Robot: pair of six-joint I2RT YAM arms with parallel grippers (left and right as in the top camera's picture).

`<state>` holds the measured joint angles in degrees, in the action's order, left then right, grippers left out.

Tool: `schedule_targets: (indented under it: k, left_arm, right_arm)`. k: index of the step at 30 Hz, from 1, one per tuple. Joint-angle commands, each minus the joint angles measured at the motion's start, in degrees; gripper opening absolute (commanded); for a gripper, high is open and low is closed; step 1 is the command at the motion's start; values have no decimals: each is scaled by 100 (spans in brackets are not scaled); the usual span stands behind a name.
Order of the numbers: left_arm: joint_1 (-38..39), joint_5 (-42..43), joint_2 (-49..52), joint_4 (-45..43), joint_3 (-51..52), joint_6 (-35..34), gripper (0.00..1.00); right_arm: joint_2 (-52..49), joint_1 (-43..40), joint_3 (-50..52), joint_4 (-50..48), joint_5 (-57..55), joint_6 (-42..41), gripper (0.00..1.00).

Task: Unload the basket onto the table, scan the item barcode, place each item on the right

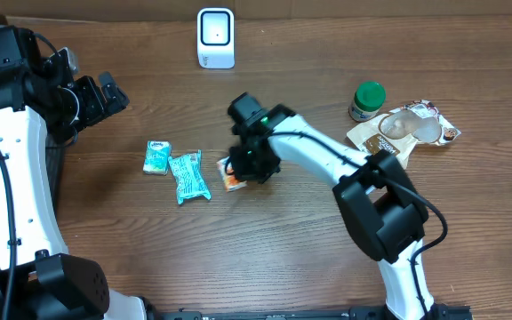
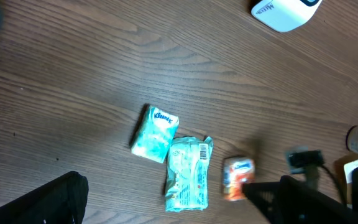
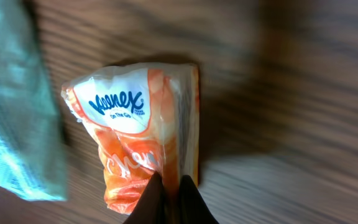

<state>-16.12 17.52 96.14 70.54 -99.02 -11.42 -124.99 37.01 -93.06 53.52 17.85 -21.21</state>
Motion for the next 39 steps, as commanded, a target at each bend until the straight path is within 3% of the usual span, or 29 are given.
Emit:
schedule_targets:
  k: [1, 7, 10, 11, 13, 26, 32, 39]
  left_arm:
    - [39, -13, 20, -7, -13, 72, 99]
    - [39, -13, 20, -7, -13, 72, 100]
    - [39, -13, 20, -7, -13, 72, 100]
    - [39, -13, 20, -7, -13, 72, 100]
    - [39, -13, 20, -7, -13, 72, 100]
    - [39, -13, 20, -7, -13, 72, 100]
    - [39, -13, 20, -7, -13, 72, 100]
    - [39, -13, 20, -7, -13, 72, 100]
  right_arm:
    - [389, -389, -214, 208, 337, 1233, 4]
    - [439, -629, -216, 382, 343, 2212, 10]
    - [439, -616, -216, 319, 321, 2302, 27]
    - [439, -619, -216, 313, 326, 2299, 38]
    - [439, -621, -221, 321, 323, 2299, 41]
    - [778, -1296, -1696, 2317, 472, 2234, 40]
    - [1521, -1296, -1716, 2476, -420, 903, 40]
    - [1569, -1292, -1237, 2083, -531, 439, 36]
